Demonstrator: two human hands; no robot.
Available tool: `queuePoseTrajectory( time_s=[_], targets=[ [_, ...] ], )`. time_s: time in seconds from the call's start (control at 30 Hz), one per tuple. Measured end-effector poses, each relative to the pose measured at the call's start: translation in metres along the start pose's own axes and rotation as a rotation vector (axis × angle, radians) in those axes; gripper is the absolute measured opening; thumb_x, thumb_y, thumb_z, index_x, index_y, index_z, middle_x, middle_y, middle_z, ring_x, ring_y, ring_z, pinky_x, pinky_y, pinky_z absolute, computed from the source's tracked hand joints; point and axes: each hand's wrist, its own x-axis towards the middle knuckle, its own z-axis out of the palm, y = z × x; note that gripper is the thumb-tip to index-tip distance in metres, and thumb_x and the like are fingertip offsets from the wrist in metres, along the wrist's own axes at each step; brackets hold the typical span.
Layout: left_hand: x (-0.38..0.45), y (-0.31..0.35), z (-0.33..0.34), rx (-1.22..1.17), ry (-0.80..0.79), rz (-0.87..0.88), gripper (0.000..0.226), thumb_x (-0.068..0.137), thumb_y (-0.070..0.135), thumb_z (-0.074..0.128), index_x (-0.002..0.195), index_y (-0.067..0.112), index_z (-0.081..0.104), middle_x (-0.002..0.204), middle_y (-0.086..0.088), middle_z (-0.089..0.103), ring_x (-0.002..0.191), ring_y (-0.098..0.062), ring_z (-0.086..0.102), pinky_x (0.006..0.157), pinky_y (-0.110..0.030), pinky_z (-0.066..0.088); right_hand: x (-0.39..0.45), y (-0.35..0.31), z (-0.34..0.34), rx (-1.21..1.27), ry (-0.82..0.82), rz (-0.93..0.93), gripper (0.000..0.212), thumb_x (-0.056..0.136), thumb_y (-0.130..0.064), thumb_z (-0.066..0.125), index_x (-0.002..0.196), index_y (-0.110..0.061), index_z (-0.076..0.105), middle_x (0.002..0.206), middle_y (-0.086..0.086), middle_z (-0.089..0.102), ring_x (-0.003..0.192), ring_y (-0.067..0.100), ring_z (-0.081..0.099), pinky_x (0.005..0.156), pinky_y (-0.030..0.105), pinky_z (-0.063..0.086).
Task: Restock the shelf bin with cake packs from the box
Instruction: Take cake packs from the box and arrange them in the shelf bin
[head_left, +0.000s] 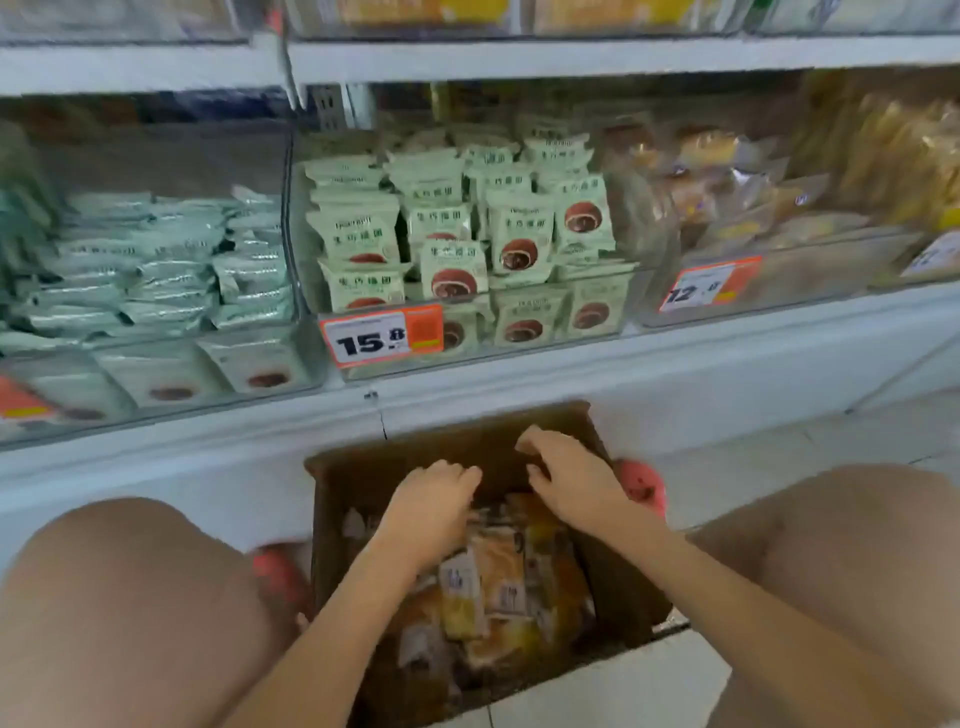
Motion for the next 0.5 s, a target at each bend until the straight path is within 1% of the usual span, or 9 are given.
queuePoseTrajectory(
  time_s=[0.07, 0.1, 0.17, 0.23, 0.27, 0.33, 0.4, 0.47, 0.5],
  targets=[
    [-0.014, -0.011, 0.038, -0.045, -0.189, -0.147, 0.035, 0.092, 0.015, 0.046, 0.127, 0.018, 0.047, 0.123, -0.006, 0.056, 0.113, -0.027, 0.051, 0.089, -0.039, 0.046, -0.005, 0.016, 0.038, -0.095, -0.273, 0.094, 0.04, 0.092, -0.021, 0.05, 0.132, -0.021, 0.041, 0.129, 0.006, 0.05, 0.115, 0.027, 0.051, 0.089, 0.042, 0.048],
    [-0.021, -0.015, 0.052, -0.081, -0.269, -0.212, 0.034, 0.094, 0.018, 0.044, 0.128, 0.018, 0.046, 0.127, -0.007, 0.054, 0.115, -0.027, 0.05, 0.09, -0.039, 0.046, -0.006, 0.021, 0.054, -0.132, -0.398, 0.128, 0.05, 0.093, -0.023, 0.05, 0.14, -0.021, 0.033, 0.134, 0.009, 0.046, 0.118, 0.03, 0.049, 0.091, 0.043, 0.047],
    [-0.036, -0.022, 0.076, -0.134, -0.381, -0.298, 0.035, 0.097, 0.022, 0.042, 0.133, 0.018, 0.043, 0.132, -0.009, 0.05, 0.117, -0.028, 0.049, 0.091, -0.037, 0.044, -0.005, 0.03, 0.082, -0.173, -0.548, 0.186, 0.067, 0.094, -0.027, 0.048, 0.151, -0.026, 0.011, 0.144, 0.013, 0.036, 0.123, 0.033, 0.045, 0.097, 0.043, 0.045],
    [-0.048, -0.03, 0.093, -0.145, -0.456, -0.336, 0.041, 0.098, 0.022, 0.041, 0.139, 0.019, 0.037, 0.136, -0.009, 0.045, 0.123, -0.029, 0.045, 0.095, -0.037, 0.041, -0.001, 0.039, 0.104, -0.197, -0.599, 0.236, 0.08, 0.093, -0.034, 0.048, 0.151, -0.031, -0.007, 0.151, 0.014, 0.026, 0.127, 0.035, 0.042, 0.099, 0.04, 0.042],
    [-0.053, -0.035, 0.1, -0.146, -0.478, -0.355, 0.043, 0.098, 0.021, 0.042, 0.141, 0.02, 0.035, 0.139, -0.008, 0.042, 0.126, -0.029, 0.043, 0.097, -0.038, 0.039, 0.003, 0.046, 0.115, -0.207, -0.62, 0.256, 0.081, 0.093, -0.037, 0.046, 0.15, -0.032, -0.011, 0.153, 0.013, 0.022, 0.129, 0.035, 0.04, 0.099, 0.039, 0.041],
    [-0.059, -0.043, 0.11, -0.188, -0.494, -0.4, 0.044, 0.097, 0.02, 0.043, 0.14, 0.021, 0.035, 0.142, -0.007, 0.039, 0.129, -0.03, 0.04, 0.1, -0.04, 0.039, 0.01, 0.058, 0.13, -0.253, -0.691, 0.286, 0.074, 0.095, -0.036, 0.041, 0.15, -0.032, -0.008, 0.155, 0.013, 0.017, 0.13, 0.036, 0.037, 0.101, 0.038, 0.041],
    [-0.06, -0.047, 0.117, -0.233, -0.501, -0.423, 0.044, 0.097, 0.021, 0.042, 0.14, 0.021, 0.034, 0.143, -0.007, 0.038, 0.129, -0.03, 0.039, 0.102, -0.042, 0.039, 0.014, 0.062, 0.137, -0.338, -0.732, 0.251, 0.071, 0.096, -0.029, 0.043, 0.151, -0.027, -0.001, 0.155, 0.014, 0.018, 0.131, 0.036, 0.036, 0.102, 0.039, 0.04],
    [-0.061, -0.048, 0.121, -0.27, -0.509, -0.435, 0.046, 0.098, 0.022, 0.04, 0.143, 0.021, 0.031, 0.144, -0.008, 0.036, 0.129, -0.031, 0.039, 0.103, -0.043, 0.038, 0.017, 0.06, 0.137, -0.425, -0.674, 0.168, 0.078, 0.091, -0.015, 0.051, 0.152, -0.021, 0.002, 0.152, 0.013, 0.024, 0.132, 0.035, 0.035, 0.103, 0.041, 0.038],
    [-0.06, -0.048, 0.123, -0.28, -0.509, -0.44, 0.046, 0.098, 0.023, 0.041, 0.143, 0.021, 0.03, 0.144, -0.008, 0.037, 0.129, -0.031, 0.04, 0.103, -0.044, 0.039, 0.02, 0.059, 0.136, -0.47, -0.66, 0.13, 0.078, 0.09, -0.01, 0.05, 0.152, -0.02, 0.004, 0.15, 0.013, 0.028, 0.131, 0.034, 0.036, 0.102, 0.041, 0.039]
  ],
)
